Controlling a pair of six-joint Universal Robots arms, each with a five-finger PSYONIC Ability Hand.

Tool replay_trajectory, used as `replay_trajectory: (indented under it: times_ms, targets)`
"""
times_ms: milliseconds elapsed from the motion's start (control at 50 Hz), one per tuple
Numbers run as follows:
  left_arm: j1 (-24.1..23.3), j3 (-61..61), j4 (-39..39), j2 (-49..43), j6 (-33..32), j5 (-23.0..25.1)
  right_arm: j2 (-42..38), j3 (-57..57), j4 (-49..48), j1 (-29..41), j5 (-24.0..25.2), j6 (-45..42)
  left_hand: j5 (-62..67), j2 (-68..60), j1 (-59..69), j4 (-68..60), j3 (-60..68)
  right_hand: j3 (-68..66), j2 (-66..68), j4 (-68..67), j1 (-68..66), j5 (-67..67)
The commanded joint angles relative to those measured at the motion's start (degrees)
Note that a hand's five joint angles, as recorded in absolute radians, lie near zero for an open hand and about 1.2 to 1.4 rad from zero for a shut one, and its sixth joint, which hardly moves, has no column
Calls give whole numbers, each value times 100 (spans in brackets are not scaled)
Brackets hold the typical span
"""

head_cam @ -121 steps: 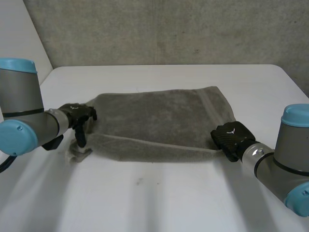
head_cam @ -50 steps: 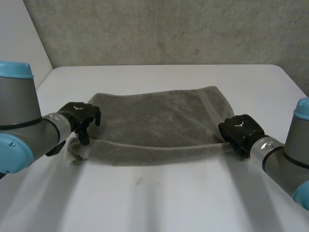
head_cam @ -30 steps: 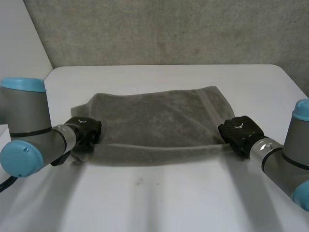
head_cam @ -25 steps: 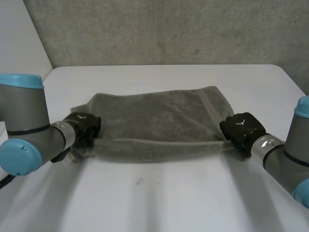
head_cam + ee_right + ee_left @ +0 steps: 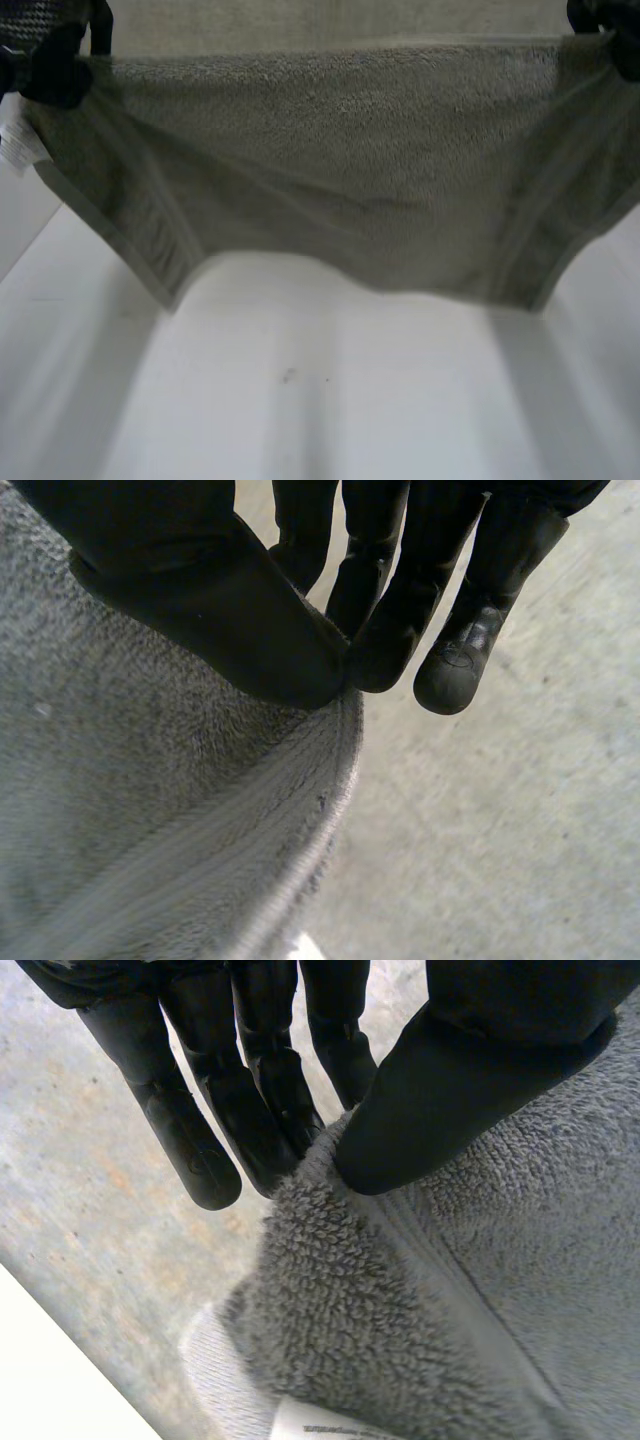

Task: Fold the towel.

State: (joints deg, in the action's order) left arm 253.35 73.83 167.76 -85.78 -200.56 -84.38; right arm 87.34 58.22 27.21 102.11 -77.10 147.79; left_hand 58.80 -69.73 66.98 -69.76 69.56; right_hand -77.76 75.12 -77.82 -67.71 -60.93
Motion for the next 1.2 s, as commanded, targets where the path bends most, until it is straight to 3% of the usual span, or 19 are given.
replay_trajectory:
  times_ms: [20, 160, 200, 280, 320, 360, 380, 400, 420, 460, 520, 640, 680, 780, 860, 960, 1100, 1120, 1200]
  targets:
    - [4, 246, -59, -815, -19, -9, -901, 189, 312, 80, -94, -802, 1120, -1027, 1302, -1024, 1044, -224, 488, -218, -1229, -907]
    - [-32, -255, 205, -2215, -63, 35, -1932, 40, 92, 213, -121, -1094, 1120, -1027, 1302, -1024, 1044, -224, 488, -218, -1229, -907]
    - [-14, -849, 554, -2932, -124, 26, -2430, -380, -459, 256, -305, -1042, 1120, -1027, 1302, -1024, 1044, -224, 488, -218, -1229, -907]
    - [-101, -1500, 1107, -3312, -124, 18, -2705, -769, -1358, 353, -684, -866, 1120, -1027, 1302, -1024, 1044, -224, 488, -218, -1229, -907]
    - [-119, -1731, 1514, -3322, -54, 9, -2732, -892, -1947, 397, -877, -743, 1120, -1027, 1302, -1024, 1044, -224, 488, -218, -1229, -907]
    - [-207, -1950, 2502, -3279, -28, -17, -2601, -875, -3329, 441, -1070, -454, 1120, -1027, 1302, -1024, 1044, -224, 488, -218, -1229, -907]
    - [-207, -1951, 2507, -3279, -27, -17, -2600, -874, -3336, 441, -1070, -453, 1120, -1027, 1302, -1024, 1044, -224, 488, -218, -1229, -907]
    - [-268, -1942, 3056, -3131, 16, -52, -2434, -752, -4015, 441, -1079, -305, 1120, -1027, 1302, -1024, 1044, -224, 488, -218, -1229, -907]
    - [-269, -1942, 3061, -3129, 17, -53, -2163, -577, -4630, 433, -1097, -164, 1120, -1027, 1302, -1024, 1044, -224, 488, -218, -1229, -907]
    - [-295, -1707, 3962, -2596, 252, -166, -1899, -358, -5133, 424, -1097, -41, 1120, -1027, 1302, -1024, 1044, -224, 488, -218, -1229, -907]
    - [-251, -1276, 4474, -2155, 586, -255, -1529, 56, -5629, 415, -1079, 39, 1120, -1027, 1302, -1024, 1044, -224, 488, -218, -1229, -907]
    - [-199, -685, 4406, -1951, 843, -228, -1413, 418, -5067, 389, -939, 40, 1120, -1027, 1302, -1024, 1044, -224, 488, -218, -1229, -907]
    - [-190, -161, 4187, -1943, 843, -211, -1492, 636, -4307, 380, -685, 31, 1120, -1027, 1302, -1024, 1044, -224, 488, -218, -1229, -907]
    - [-146, 779, 3906, -1978, 816, -185, -1755, 1242, -3522, 371, -254, -30, 1120, -1027, 1302, -1024, 1044, -224, 488, -218, -1229, -907]
    - [-137, 1398, 3887, -2162, 799, -149, -2055, 1727, -3424, 362, -86, -31, 1120, -1027, 1302, -1024, 1044, -224, 488, -218, -1229, -907]
    - [-155, 1951, 3843, -2769, 632, -44, -2993, 2254, -3424, 362, 19, -13, 1120, -1027, 1302, -1024, 1044, -224, 488, -218, -1229, -907]
    - [-102, 2276, 3764, -3059, -298, -44, -3662, 2316, -3380, 179, -7, 110, 1120, -1027, 1302, -1024, 1044, -180, 444, -174, -1185, -863]
    - [-102, 2277, 3764, -3059, -300, -44, -3698, 2351, -3380, 82, -16, 197, 1120, -1027, 1302, -1024, 1044, 653, -389, 659, -352, -30]
    - [3, 2329, 3747, -2963, -396, -53, -3672, 2395, -3380, -76, -16, 626, 1120, -1027, 1302, -1024, 1044, 1248, -983, 1253, 242, 564]
